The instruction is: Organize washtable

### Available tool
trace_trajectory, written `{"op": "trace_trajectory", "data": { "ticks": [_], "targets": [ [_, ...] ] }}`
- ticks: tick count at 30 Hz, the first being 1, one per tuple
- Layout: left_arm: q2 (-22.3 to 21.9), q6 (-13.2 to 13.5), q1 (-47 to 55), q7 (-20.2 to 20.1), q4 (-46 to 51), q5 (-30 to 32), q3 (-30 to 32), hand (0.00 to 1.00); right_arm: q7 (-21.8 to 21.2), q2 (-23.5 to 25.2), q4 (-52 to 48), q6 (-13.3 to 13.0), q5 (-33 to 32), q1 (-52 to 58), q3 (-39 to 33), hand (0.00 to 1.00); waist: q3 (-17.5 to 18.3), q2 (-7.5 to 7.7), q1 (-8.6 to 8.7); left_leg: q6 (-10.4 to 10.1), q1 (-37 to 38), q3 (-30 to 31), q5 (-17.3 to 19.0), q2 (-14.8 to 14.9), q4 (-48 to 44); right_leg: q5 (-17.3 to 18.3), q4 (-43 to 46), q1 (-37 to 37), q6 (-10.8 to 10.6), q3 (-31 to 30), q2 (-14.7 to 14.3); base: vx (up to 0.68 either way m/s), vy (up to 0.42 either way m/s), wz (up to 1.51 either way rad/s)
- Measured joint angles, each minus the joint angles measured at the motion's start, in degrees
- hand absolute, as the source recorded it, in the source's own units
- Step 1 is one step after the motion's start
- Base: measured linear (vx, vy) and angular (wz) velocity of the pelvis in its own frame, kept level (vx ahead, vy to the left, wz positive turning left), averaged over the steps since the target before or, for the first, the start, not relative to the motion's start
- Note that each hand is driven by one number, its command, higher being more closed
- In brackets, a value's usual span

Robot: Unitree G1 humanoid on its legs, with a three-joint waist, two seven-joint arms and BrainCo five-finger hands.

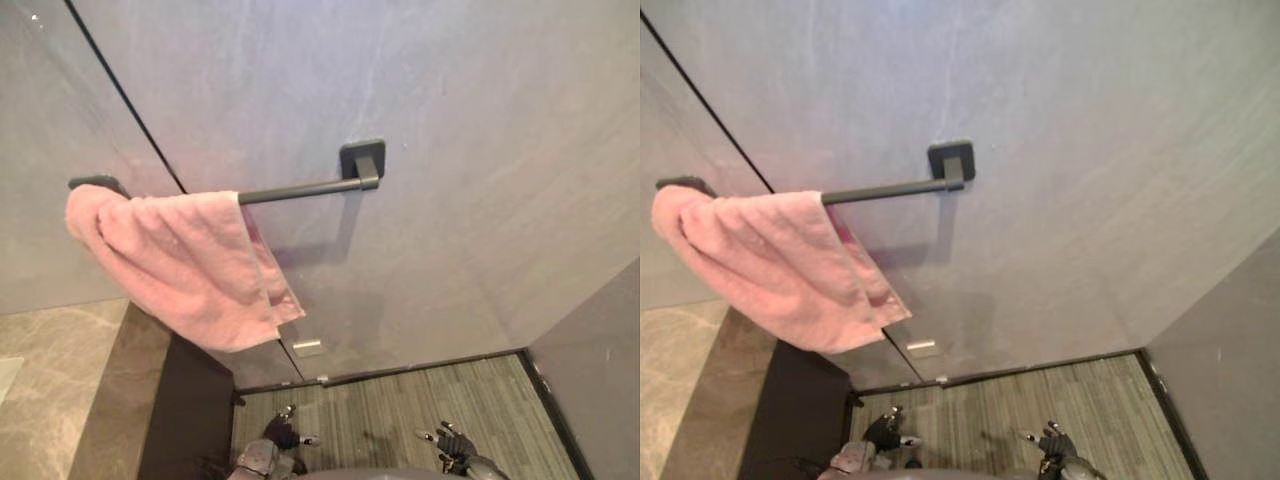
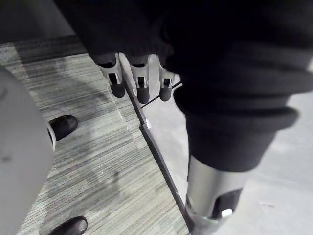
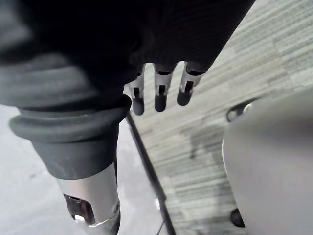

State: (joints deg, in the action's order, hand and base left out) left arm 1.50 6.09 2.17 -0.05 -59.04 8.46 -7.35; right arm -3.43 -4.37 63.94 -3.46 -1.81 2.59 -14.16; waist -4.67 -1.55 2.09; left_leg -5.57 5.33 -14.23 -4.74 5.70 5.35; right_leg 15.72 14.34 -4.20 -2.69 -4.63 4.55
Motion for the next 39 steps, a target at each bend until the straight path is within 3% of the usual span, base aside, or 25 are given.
{"op": "trace_trajectory", "data": {
  "ticks": [7, 17, 20, 23, 25, 29, 34, 37, 38, 39],
  "targets": [
    [1.47, 2.02, 1.15, 1.75, 12.64, -7.69, -1.49, 0.00, 1.17, -0.39, 0.12, -0.48, -2.46, 0.34, 1.84, 0.00, 0.26, 0.92, -0.19, 0.01, -0.64, 2.18, -0.02, -0.21, 0.16, -0.20, -0.70, -0.72, 0.01, 2.05, 0.23, 0.00, -0.022, 0.14],
    [3.22, 4.96, 3.93, 7.64, 28.61, -18.05, 5.65, 0.00, 2.14, -1.14, -0.13, -1.22, -4.89, 3.52, 3.60, 0.00, 0.46, 2.00, -0.72, 0.01, -1.30, 4.80, -0.03, -0.69, 0.49, -0.18, -2.60, -2.43, 0.00, 4.84, 0.70, 0.01, -0.016, 0.13],
    [6.28, 6.50, 5.10, 3.25, 35.12, -24.00, 5.56, 0.00, 1.99, -1.91, -0.18, -1.23, -4.88, 3.52, 5.13, 0.00, 0.52, 1.76, -0.92, 0.01, -1.42, 5.11, -0.03, -0.64, 0.49, -0.18, -2.78, -2.60, 0.01, 5.28, 0.62, 0.02, -0.025, 0.07],
    [10.82, 8.25, 5.68, -3.95, 41.63, -33.06, 8.16, 0.00, 0.70, -2.36, -0.26, -1.32, -4.84, 3.56, 6.03, 0.00, 0.57, 1.66, -1.24, 0.01, -1.47, 5.06, -0.03, -0.64, 0.50, -0.19, -3.09, -2.71, 0.01, 5.28, 0.63, 0.00, 0.000, 0.00],
    [11.20, 8.54, 5.67, -5.40, 43.51, -36.17, 10.44, 0.00, 0.20, -2.40, -0.25, -1.35, -4.83, 3.57, 6.18, 0.00, 0.57, 1.66, -1.27, 0.01, -1.47, 5.06, -0.03, -0.65, 0.50, -0.19, -3.24, -2.82, 0.02, 5.29, 0.65, 0.00, 0.000, 0.00],
    [12.21, 10.14, 5.66, -10.72, 46.46, -49.29, 16.68, 0.00, -1.83, -2.67, -0.13, -1.77, -4.51, 4.16, 6.27, 0.00, 0.58, 1.66, -1.45, 0.01, -1.03, 5.23, -0.03, -0.66, 0.51, -0.23, -3.54, -3.61, 0.07, 5.58, 0.65, 0.00, -0.011, 0.02],
    [12.18, 10.87, 5.69, -15.25, 47.93, -59.14, 18.72, 0.00, -3.12, -2.87, 0.18, -2.15, -4.27, 4.68, 6.23, 0.00, 0.60, 1.66, -1.95, -0.05, -0.96, 5.55, -0.11, -0.65, 0.51, -0.25, -3.47, -3.79, 0.11, 5.81, 0.60, -0.01, -0.009, 0.02],
    [12.44, 11.18, 5.96, -16.01, 47.31, -61.17, 16.67, 0.00, -3.16, -2.89, 0.54, -2.60, -4.16, 4.79, 6.33, 0.00, 0.57, 1.72, -2.02, 0.05, -0.86, 5.85, -0.38, -0.66, 0.52, -0.28, -3.42, -4.08, 0.16, 6.16, 0.58, -0.02, -0.015, 0.05],
    [13.29, 11.35, 6.08, -15.86, 46.83, -61.01, 14.54, 0.00, -3.16, -2.92, 0.54, -2.62, -4.16, 4.78, 6.43, 0.00, 0.56, 1.73, -1.99, 0.04, -0.80, 6.01, -0.41, -0.67, 0.53, -0.28, -3.42, -4.24, 0.16, 6.29, 0.58, -0.03, -0.024, 0.11],
    [16.86, 11.38, 6.41, -15.84, 45.33, -59.54, 8.73, 0.00, -3.15, -3.18, 0.55, -2.62, -4.15, 4.88, 7.58, 0.00, 0.54, 1.76, -2.07, 0.03, -0.64, 6.21, -0.45, -0.67, 0.54, -0.28, -3.43, -4.52, 0.16, 6.54, 0.55, -0.04, -0.023, 0.09]
  ]
}}
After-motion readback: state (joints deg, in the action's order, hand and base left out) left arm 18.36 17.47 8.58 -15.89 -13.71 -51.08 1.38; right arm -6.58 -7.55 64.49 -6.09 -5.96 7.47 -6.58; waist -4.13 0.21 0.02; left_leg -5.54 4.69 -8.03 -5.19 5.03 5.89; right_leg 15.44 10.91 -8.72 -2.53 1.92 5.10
